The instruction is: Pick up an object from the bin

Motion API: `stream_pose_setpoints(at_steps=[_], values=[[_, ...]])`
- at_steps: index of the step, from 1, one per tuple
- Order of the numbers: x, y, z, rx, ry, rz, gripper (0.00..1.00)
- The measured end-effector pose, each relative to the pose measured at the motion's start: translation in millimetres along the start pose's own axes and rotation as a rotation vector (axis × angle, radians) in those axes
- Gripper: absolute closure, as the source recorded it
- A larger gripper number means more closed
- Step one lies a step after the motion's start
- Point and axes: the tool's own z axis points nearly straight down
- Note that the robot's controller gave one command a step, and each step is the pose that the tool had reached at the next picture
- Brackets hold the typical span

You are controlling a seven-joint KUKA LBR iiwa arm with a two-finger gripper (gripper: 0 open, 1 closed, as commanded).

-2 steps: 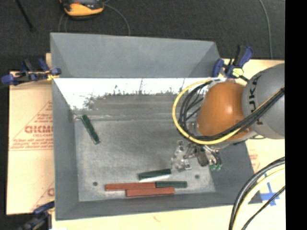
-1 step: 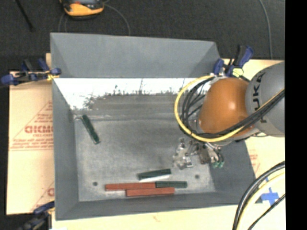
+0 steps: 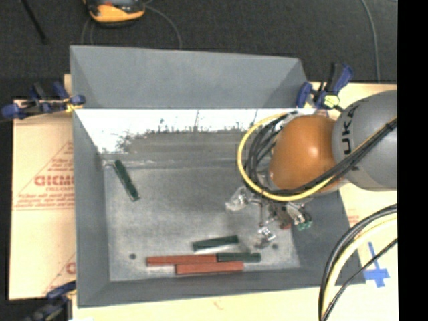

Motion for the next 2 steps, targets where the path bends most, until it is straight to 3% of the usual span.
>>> stream_pose_setpoints(at_steps=[1,2], values=[[-1.9,-1,0,0.0,-0.001,0.0,0.0],[-2.9,38,9,0.026,-0.01,0.139,1.0]])
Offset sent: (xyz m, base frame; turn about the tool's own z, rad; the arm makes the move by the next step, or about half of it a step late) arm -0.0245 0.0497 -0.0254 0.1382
